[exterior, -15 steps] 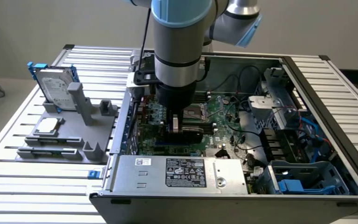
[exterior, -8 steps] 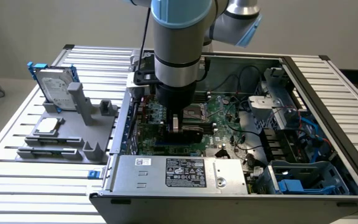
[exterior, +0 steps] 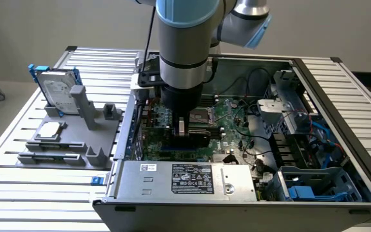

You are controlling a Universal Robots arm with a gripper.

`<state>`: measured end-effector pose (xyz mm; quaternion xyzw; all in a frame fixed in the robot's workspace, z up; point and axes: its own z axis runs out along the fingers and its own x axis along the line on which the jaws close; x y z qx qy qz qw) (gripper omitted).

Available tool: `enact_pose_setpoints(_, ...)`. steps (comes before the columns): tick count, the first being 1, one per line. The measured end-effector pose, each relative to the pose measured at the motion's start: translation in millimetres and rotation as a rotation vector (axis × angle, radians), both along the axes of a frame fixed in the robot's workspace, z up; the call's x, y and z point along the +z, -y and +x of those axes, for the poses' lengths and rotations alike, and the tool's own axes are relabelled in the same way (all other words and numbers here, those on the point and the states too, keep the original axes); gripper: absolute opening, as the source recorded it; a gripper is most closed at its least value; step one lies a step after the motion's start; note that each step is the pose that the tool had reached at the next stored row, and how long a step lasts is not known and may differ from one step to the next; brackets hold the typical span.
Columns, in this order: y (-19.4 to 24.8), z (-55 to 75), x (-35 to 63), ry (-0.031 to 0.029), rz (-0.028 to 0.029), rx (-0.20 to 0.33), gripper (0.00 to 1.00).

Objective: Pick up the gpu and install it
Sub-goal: 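Insert the gpu into the slot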

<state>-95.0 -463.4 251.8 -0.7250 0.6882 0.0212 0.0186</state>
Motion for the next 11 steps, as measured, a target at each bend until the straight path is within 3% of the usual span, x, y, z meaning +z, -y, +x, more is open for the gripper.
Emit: enact_pose_setpoints(11, 0.1, -1.8, 1.0, 0.0002, -0.0004, 0.003, 0.27)
